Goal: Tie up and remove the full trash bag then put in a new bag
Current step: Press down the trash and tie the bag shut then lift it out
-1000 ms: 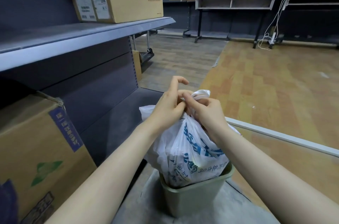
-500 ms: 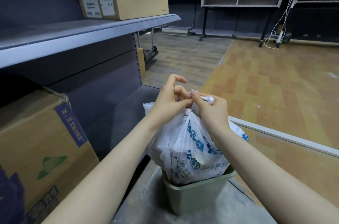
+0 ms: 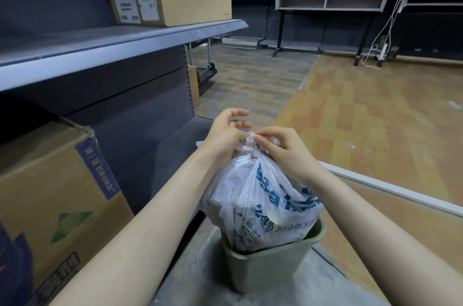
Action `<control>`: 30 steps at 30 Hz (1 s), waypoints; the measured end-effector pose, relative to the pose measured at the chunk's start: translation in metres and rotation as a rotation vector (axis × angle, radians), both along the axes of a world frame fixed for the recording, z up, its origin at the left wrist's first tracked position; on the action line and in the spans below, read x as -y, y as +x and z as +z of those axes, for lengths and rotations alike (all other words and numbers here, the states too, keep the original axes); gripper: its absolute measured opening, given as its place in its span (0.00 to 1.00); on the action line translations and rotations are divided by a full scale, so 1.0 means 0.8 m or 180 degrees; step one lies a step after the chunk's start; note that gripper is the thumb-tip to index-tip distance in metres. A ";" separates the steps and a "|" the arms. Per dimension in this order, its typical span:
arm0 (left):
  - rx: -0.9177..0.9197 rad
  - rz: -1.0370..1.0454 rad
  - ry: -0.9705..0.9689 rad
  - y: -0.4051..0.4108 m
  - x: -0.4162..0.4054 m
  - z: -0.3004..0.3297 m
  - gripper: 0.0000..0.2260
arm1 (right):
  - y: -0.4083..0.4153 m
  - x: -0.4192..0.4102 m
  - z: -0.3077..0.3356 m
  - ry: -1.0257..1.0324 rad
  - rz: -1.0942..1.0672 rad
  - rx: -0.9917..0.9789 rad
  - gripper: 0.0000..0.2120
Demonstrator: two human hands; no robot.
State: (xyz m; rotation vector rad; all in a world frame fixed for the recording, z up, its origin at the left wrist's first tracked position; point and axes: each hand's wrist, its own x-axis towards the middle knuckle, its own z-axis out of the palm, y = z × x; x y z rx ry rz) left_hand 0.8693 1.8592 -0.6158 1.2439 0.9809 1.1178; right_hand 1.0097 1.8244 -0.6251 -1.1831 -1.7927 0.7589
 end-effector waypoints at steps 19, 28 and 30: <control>-0.0271 0.0180 0.0665 0.000 -0.002 -0.009 0.19 | 0.003 -0.007 -0.022 0.0567 -0.0394 -0.0757 0.05; -0.0344 0.0222 0.1000 0.001 0.003 -0.002 0.17 | 0.007 -0.013 -0.011 0.0075 -0.0267 -0.0650 0.04; -0.0578 0.0318 0.1333 0.006 0.008 -0.001 0.17 | 0.002 -0.013 -0.013 0.0008 -0.0475 -0.0959 0.04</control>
